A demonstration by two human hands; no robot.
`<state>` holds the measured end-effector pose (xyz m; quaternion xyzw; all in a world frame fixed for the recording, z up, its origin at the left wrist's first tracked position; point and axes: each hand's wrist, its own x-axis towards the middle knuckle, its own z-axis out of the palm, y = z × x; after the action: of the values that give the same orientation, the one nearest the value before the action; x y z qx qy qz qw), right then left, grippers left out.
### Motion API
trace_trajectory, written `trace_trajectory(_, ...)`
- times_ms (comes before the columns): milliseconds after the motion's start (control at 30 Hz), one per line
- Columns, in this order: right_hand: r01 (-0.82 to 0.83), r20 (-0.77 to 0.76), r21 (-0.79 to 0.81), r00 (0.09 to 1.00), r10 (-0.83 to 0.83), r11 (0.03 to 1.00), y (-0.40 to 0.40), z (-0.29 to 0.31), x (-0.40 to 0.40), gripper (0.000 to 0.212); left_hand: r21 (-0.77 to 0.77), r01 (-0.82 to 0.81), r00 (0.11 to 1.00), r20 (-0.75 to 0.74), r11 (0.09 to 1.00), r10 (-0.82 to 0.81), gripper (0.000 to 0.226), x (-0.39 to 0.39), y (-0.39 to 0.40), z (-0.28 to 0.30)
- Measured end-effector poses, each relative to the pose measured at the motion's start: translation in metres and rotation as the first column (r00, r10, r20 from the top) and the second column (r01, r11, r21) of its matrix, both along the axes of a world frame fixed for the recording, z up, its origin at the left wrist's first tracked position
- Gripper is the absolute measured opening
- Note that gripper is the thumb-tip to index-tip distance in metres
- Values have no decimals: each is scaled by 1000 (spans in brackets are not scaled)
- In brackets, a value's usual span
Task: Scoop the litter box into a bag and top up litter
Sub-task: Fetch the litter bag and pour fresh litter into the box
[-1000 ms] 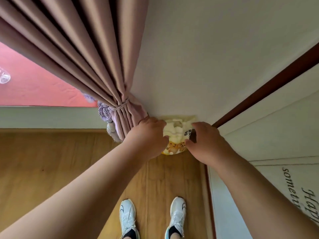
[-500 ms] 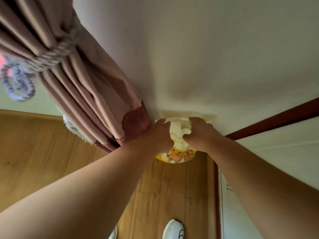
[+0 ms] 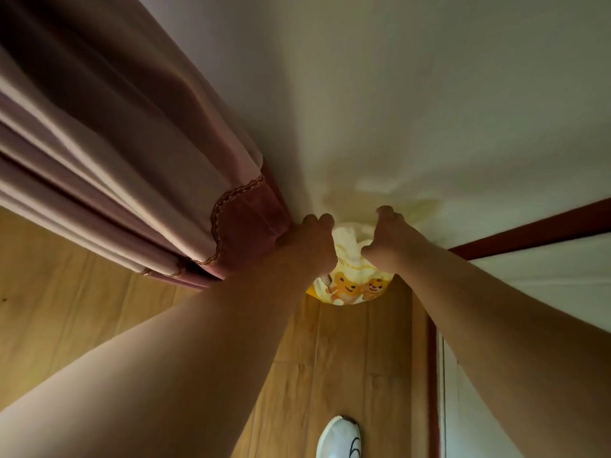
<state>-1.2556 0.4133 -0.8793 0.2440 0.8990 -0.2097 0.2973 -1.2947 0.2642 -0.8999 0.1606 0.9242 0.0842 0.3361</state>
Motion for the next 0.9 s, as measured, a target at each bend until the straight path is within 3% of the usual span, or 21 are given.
trace_trajectory(100,-161,167,74,975,147,984,-3,4,1,36,-68,88,995,-50,994,-91,44,6,-4,3)
trace_trajectory(200,-215,308,67,933,185,974,-5,3,6,30,-83,121,990,-65,989,-127,40,10,-7,10)
trace_trajectory(300,-163,262,14,953,153,987,-11,6,20,25,-26,81,987,-134,996,-84,48,21,-10,14)
trace_trajectory(400,-113,254,2,961,109,994,-17,15,32,20,80,29,991,-132,996,-18,74,32,-16,16)
trace_trajectory(433,-112,274,11,956,105,994,-20,18,36,24,89,26,996,-90,996,-18,72,35,-19,17)
trace_trajectory(533,-100,300,13,950,91,995,-19,22,57,28,103,61,998,-28,993,-58,28,41,-27,23)
trace_trajectory(567,-77,286,-4,955,75,997,-17,23,63,25,110,76,997,-10,991,-75,24,44,-30,26)
trace_trajectory(700,1,229,-48,973,10,999,-14,48,80,27,131,129,988,62,983,-138,42,67,-40,42)
trace_trajectory(900,35,109,-74,994,-26,997,-19,149,100,31,199,37,998,-54,979,-27,26,88,-46,131)
